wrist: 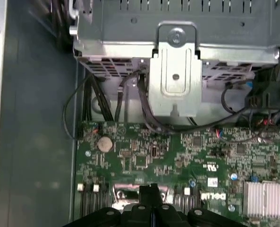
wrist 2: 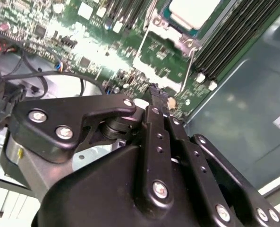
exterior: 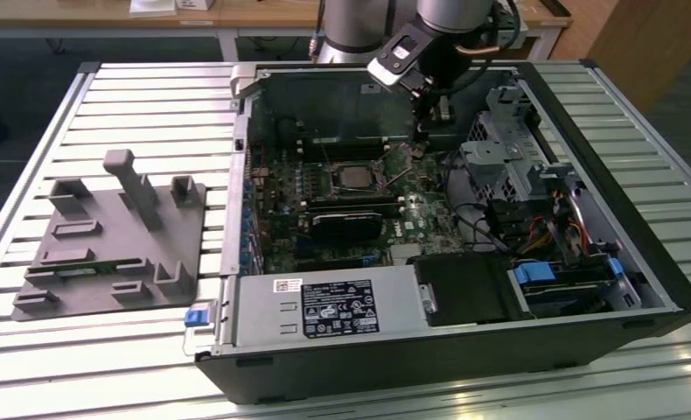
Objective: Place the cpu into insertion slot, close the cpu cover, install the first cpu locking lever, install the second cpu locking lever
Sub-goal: 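Close the cpu cover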
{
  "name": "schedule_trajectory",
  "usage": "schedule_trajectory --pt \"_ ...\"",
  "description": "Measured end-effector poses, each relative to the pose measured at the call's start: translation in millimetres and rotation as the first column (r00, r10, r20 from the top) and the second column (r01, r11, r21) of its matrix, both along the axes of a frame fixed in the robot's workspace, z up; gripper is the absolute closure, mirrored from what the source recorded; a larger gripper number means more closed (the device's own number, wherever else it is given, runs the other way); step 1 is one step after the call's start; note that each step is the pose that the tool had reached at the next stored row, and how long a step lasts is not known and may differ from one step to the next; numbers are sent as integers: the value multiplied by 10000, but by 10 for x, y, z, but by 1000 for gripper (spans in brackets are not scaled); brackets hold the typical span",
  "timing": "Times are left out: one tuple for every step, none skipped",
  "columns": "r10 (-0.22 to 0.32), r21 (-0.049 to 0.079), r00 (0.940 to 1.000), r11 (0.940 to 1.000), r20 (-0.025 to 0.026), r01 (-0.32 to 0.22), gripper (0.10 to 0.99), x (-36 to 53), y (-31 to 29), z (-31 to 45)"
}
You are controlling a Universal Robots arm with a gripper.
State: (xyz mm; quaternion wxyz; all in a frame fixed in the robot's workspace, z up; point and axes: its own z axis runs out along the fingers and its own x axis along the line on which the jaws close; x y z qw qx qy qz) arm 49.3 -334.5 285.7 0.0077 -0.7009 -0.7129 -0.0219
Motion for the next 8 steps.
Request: schedule_trajectory --pt "0 0 10000 10000 -4 0 980 29 2 -8" --pt "1 -1 10000 10000 -10 -1 980 55 3 -19" --pt "1 0 10000 10000 -19 -1 980 75 4 -31" --pt "-1 -1 10000 10000 -23 1 980 88 4 -44" --pt "-17 0 10000 10000 -25 17 980 95 4 -58" --pt "-39 0 10000 10000 -26 39 980 99 4 -75" --pt "-59 0 10000 10000 -26 59 980 101 4 -91" --pt "-77 -1 10000 10000 -26 77 980 104 4 -107"
